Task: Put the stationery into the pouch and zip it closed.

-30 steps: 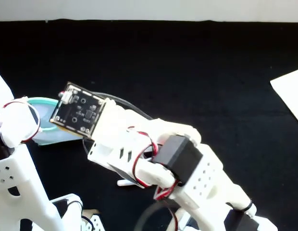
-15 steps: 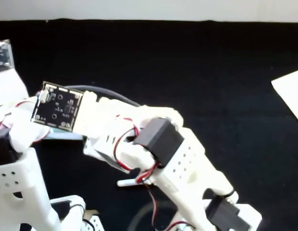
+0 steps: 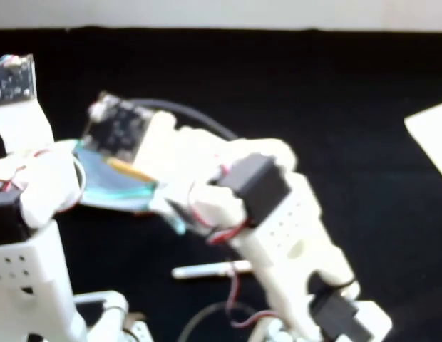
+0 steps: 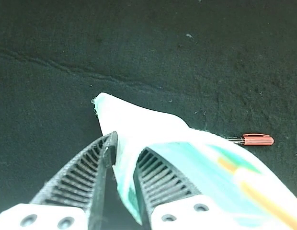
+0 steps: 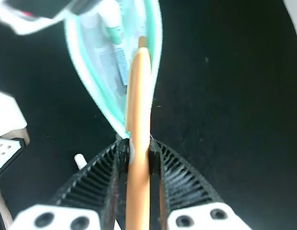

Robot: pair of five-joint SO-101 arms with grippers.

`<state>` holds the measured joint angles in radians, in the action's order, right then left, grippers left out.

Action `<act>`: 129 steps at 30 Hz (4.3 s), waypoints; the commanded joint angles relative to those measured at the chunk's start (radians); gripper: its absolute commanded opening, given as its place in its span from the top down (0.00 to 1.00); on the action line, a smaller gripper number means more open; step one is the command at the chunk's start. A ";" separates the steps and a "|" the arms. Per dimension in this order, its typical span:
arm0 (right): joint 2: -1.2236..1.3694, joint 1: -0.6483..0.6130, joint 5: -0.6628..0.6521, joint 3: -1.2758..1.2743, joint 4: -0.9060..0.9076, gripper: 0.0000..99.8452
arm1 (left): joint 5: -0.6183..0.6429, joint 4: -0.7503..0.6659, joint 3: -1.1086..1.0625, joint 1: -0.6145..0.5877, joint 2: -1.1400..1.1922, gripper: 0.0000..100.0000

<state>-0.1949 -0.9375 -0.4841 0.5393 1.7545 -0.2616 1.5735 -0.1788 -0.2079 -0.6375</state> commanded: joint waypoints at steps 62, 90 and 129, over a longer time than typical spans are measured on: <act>-0.160 0.251 -0.350 -1.299 -0.435 0.69 | 0.006 -0.110 -0.220 -0.240 -0.071 0.99; -0.163 0.306 -0.170 -1.399 -0.796 0.99 | 0.006 -0.104 -0.216 -0.239 -0.071 0.99; -0.067 -0.096 0.744 -0.404 -1.049 0.99 | 0.008 -0.104 -0.222 -0.234 -0.071 0.99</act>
<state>-0.2685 -1.0173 0.2463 0.0867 0.7296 -0.2616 1.4645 -0.3767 -0.4457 -0.7219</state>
